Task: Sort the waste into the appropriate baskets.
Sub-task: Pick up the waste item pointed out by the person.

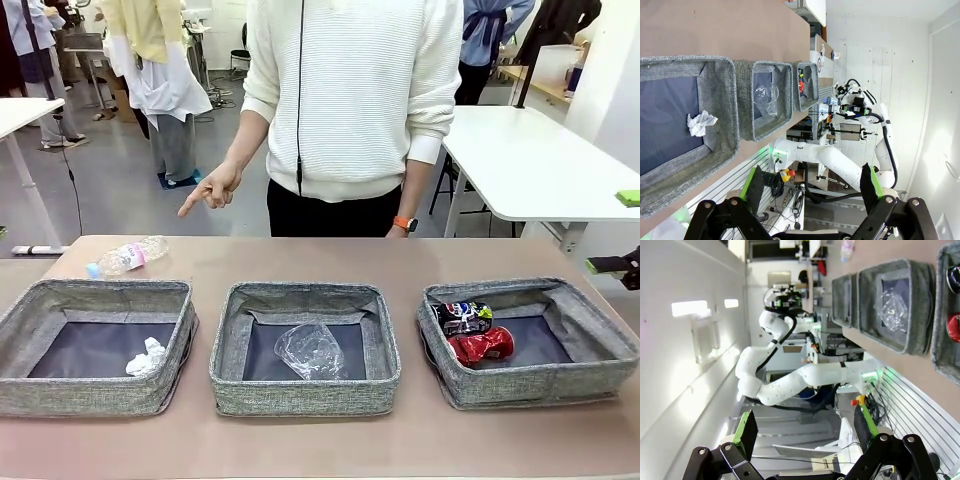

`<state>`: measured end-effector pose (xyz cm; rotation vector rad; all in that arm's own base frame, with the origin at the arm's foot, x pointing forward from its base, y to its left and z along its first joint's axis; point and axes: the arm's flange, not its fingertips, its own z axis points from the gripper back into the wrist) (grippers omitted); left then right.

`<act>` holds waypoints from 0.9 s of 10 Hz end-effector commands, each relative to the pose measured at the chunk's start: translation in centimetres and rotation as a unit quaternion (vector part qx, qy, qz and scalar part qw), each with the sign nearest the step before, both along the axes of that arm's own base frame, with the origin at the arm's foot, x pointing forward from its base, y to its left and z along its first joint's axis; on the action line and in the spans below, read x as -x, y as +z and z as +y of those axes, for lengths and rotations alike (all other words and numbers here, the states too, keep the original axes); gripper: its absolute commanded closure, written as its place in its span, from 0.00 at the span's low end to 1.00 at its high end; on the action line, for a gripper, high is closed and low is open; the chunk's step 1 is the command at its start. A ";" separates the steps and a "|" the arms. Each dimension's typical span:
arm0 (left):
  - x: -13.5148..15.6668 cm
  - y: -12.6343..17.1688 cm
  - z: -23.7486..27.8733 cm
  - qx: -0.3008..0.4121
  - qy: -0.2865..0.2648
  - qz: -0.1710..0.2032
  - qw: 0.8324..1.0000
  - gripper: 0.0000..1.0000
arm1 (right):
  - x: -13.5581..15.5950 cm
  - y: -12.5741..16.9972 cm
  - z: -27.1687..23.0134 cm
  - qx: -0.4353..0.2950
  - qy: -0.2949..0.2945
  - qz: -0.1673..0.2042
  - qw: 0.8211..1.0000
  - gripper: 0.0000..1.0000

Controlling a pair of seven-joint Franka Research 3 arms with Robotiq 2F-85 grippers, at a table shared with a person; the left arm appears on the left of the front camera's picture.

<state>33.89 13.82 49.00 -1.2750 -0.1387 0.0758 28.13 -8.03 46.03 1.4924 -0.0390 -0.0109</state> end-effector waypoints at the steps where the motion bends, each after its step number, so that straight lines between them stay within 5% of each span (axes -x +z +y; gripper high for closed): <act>1: 0.0 0.0 0.0 0.000 0.000 0.000 1.000 0.00 | -0.2 0.2 0.2 -0.006 0.000 -0.004 1.000 0.00; 2: -0.2 -0.2 -0.9 0.043 -0.028 0.097 0.994 0.00 | -0.2 0.2 0.2 -0.006 0.000 -0.004 1.000 0.00; 3: -0.2 -0.3 -1.1 0.060 -0.031 0.123 0.990 0.00 | -0.2 0.2 0.2 -0.006 0.000 -0.004 1.000 0.00; 4: 0.1 -0.3 -0.4 0.013 -0.009 0.030 0.999 0.00 | -0.2 0.2 0.2 -0.006 0.000 -0.004 1.000 0.00; 8: 0.0 -0.6 -0.5 0.024 -0.017 0.053 0.998 0.00 | -0.2 0.2 0.2 -0.006 0.000 -0.004 1.000 0.00; 9: -1.0 -0.6 -0.9 -0.067 0.004 -0.072 0.995 0.00 | -0.2 0.2 0.2 -0.006 0.000 -0.004 1.000 0.00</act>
